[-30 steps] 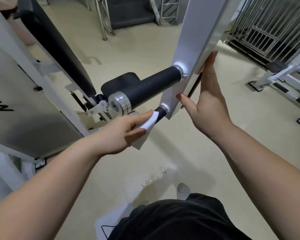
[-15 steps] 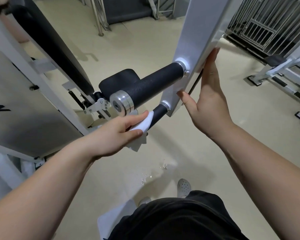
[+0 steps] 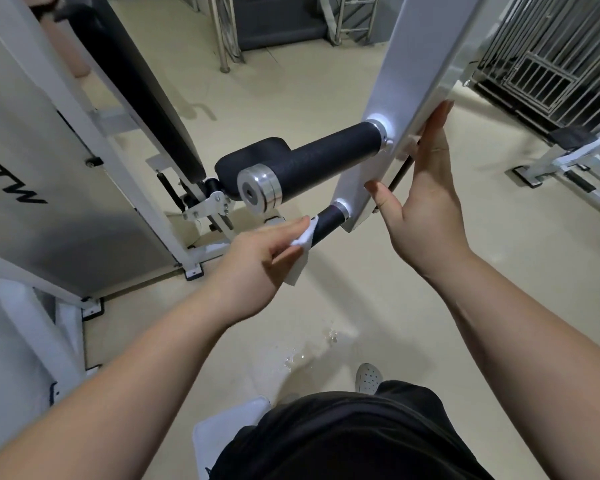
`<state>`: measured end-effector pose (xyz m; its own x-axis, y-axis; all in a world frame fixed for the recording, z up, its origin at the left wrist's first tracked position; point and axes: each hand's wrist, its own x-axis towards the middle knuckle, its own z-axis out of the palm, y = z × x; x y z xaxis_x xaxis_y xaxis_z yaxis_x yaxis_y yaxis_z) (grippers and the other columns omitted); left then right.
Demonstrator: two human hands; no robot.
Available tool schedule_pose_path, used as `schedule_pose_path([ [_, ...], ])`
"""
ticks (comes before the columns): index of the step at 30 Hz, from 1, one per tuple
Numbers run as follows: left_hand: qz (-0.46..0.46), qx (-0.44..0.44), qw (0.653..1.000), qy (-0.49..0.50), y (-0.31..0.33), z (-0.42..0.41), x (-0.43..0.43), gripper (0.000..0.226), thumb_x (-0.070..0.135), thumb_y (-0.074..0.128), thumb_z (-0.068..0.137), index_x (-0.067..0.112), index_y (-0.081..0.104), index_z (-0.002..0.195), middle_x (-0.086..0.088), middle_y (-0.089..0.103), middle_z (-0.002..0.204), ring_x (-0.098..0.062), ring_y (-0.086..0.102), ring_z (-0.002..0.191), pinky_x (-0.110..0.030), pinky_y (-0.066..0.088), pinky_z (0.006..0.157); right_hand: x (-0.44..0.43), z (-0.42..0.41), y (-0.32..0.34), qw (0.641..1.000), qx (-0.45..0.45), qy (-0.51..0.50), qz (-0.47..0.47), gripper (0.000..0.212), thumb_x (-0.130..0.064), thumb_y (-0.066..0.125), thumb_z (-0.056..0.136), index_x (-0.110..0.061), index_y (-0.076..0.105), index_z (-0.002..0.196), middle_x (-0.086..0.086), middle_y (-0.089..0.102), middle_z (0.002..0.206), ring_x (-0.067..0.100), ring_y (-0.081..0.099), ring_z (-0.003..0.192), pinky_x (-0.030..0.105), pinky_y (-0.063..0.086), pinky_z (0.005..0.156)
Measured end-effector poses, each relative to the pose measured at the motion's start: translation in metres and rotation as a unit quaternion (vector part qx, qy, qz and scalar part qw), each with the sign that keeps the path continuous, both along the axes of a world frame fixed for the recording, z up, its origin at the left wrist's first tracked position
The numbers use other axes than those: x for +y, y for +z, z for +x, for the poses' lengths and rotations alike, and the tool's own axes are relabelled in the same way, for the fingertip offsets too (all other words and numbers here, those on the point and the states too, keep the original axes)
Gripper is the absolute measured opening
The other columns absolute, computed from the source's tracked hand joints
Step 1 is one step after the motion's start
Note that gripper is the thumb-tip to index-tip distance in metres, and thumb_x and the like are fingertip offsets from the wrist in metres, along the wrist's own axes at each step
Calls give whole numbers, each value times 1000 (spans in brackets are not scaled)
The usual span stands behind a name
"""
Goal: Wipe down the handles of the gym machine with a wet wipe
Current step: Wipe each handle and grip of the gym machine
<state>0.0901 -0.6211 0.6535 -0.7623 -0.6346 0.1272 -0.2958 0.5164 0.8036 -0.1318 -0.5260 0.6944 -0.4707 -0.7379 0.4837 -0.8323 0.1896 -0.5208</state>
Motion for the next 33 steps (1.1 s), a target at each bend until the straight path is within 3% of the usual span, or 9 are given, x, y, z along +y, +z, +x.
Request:
schedule_pose_path([
  [6,-62,105,975,188,-29,9,30,37,12,67,97,27,67,130,11,63,133,0,58,122,-18,45,105,-4,-1,-3,1000,-10,13,-27,85,-30,66,97,-29,8,158,1,25,165,27,60,116,47,52,98],
  [11,-82,160,944,278,-14,12,42,35,5,69,91,25,72,120,7,68,126,2,61,119,-16,45,105,-4,-12,-11,998,-11,41,-39,89,-34,64,97,-27,1,160,2,21,166,30,49,137,50,46,108],
  [13,-81,152,932,319,-9,18,49,36,2,70,90,25,73,119,11,68,124,12,58,118,-9,42,103,-4,-18,-16,998,-18,54,-37,89,-35,63,98,-20,2,161,2,16,167,29,36,146,45,39,117],
  [15,-72,137,920,361,-9,20,63,40,4,71,90,33,70,117,24,66,118,15,58,115,-5,40,100,-5,-24,-20,998,2,54,-36,87,-37,60,99,-5,9,161,1,12,167,21,21,149,24,18,124],
  [17,-26,128,910,393,-14,14,80,43,7,70,92,43,66,116,39,63,111,13,60,111,-3,41,95,-6,-28,-23,997,41,48,-46,85,-44,55,98,3,17,159,3,12,164,17,14,145,13,0,118],
  [21,71,155,891,420,-14,-19,103,45,14,63,100,55,55,118,44,56,119,27,51,113,2,37,96,-5,-33,-25,990,74,72,-91,87,-44,57,95,3,17,157,8,16,163,30,14,150,25,-2,121],
  [27,23,146,851,503,-31,-61,114,49,35,42,107,25,39,155,12,42,156,-1,37,144,-22,29,120,-4,-58,-21,962,117,194,-151,94,-33,69,90,10,12,151,9,12,152,47,15,147,62,4,120],
  [31,-64,103,832,542,-41,-85,135,52,14,40,103,26,42,154,7,29,163,7,30,140,-3,23,110,-2,-65,-24,957,117,217,-152,95,-30,72,88,4,9,150,14,14,152,48,16,146,62,12,122],
  [33,-135,38,825,548,-46,-86,134,51,7,44,103,23,49,151,-3,34,163,-13,36,146,-21,29,116,1,-66,-24,954,121,229,-151,95,-32,72,87,-2,10,151,11,15,154,48,17,147,59,14,124],
])
